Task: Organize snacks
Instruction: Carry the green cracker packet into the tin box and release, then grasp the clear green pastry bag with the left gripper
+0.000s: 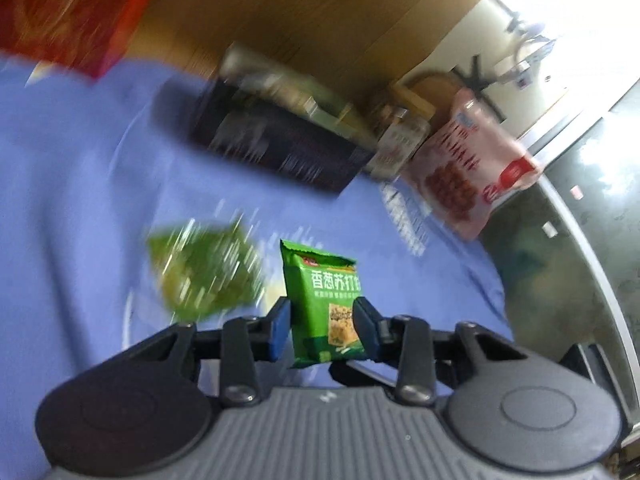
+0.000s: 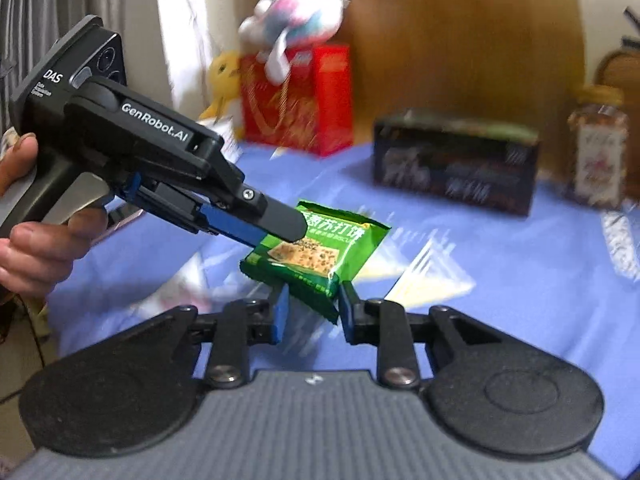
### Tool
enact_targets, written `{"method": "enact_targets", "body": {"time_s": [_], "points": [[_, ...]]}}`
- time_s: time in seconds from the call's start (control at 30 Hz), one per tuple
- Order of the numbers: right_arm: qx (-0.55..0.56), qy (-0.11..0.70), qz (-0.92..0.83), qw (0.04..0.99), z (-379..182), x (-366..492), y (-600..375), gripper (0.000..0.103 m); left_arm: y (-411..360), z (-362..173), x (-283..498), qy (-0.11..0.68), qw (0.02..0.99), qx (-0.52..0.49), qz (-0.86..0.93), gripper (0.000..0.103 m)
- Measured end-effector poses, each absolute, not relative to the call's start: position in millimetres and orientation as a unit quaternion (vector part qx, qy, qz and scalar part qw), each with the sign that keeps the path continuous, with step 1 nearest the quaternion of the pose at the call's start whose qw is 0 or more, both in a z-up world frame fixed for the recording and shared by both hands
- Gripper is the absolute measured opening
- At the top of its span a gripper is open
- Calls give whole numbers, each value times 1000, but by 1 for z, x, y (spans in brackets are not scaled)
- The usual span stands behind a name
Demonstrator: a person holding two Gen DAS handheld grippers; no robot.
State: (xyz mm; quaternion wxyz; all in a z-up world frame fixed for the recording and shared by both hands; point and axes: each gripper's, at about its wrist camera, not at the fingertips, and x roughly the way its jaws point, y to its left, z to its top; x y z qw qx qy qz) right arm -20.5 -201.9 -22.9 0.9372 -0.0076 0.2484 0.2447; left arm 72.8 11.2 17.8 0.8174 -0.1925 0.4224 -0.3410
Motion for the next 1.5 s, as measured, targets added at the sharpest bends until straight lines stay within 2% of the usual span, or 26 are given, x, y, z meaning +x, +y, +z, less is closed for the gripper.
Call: {"method": "enact_targets", "body": {"time_s": [0.3, 0.4, 0.43, 0.47, 0.57, 0.73, 0.93, 1.23, 1.3, 1.4, 1.47, 1.5], "points": [[17, 194, 172, 966, 3, 92, -219, 29, -35, 76, 174, 343, 842, -190, -371, 33], [13, 185, 141, 973, 5, 137, -221, 29, -49, 73, 215, 334, 853, -194, -351, 34], [16, 187, 138, 973, 4, 148, -225, 30, -52, 68, 227, 336, 857, -195, -340, 37], [17, 196, 133, 971, 3, 161, -226, 33, -53, 64, 236, 341, 859, -195, -328, 39], [27, 215, 121, 969, 1, 174, -231, 33, -51, 45, 251, 363, 862, -194, -297, 39], [110, 214, 158, 958, 0, 139, -258, 33, -12, 29, 222, 366, 853, -206, -309, 39], [214, 333, 252, 883, -40, 109, -265, 33, 40, -7, 174, 425, 822, -228, -304, 39], [209, 373, 276, 861, -54, 93, -234, 34, 64, -54, 113, 455, 806, -271, -266, 48], [224, 377, 284, 853, -59, 87, -230, 34, 68, -58, 106, 434, 813, -282, -268, 50], [232, 366, 275, 858, -60, 83, -226, 35, 69, -60, 104, 424, 814, -295, -264, 46], [233, 365, 274, 859, -60, 81, -224, 32, 64, -65, 109, 433, 798, -311, -283, 25], [235, 369, 275, 856, -61, 79, -223, 28, 63, -70, 111, 440, 783, -330, -290, 25]]}}
